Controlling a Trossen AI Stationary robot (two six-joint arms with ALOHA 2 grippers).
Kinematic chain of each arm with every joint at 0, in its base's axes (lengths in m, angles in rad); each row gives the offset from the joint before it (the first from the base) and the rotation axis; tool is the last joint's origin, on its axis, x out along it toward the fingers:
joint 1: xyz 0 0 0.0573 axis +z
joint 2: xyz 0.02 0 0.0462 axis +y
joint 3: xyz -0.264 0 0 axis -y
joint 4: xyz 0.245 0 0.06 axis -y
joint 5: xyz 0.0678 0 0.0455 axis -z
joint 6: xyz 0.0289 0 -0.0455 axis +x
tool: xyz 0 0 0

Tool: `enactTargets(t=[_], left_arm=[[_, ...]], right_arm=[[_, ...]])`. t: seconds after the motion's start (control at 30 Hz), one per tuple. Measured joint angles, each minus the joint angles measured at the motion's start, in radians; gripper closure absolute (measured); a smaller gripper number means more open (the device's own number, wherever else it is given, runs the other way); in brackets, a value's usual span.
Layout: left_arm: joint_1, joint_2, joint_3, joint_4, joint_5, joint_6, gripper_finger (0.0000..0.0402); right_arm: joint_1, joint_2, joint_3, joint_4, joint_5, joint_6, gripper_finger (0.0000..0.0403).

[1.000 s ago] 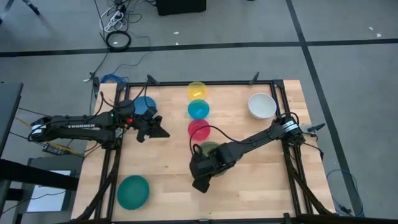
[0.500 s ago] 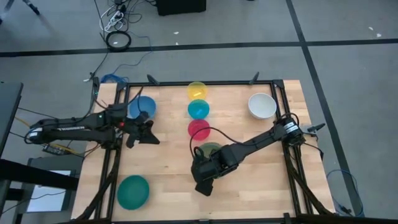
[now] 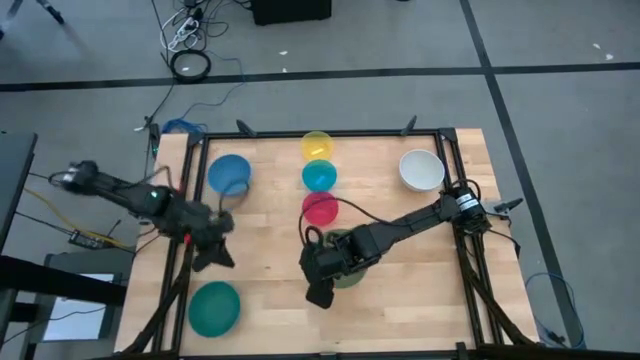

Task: Nest bowls inside each other
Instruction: Stack the dark green bowl on top of the light green bowl

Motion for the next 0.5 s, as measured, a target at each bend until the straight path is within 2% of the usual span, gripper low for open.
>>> enactTargets(t=[0.23, 0.5], left_arm=[[-0.239, 0.244, 0.021, 0.011, -0.047, -0.088, 0.0371], [-0.373, 0.494, 0.198, -0.244, -0.247, -0.013, 0.034]], right_arm=[[-0.037, -0.003, 0.053, -0.028, -0.001, -0.083, 0.0234], [-0.082, -0.004, 0.14, -0.038, 0.031, -0.171, 0.0239]])
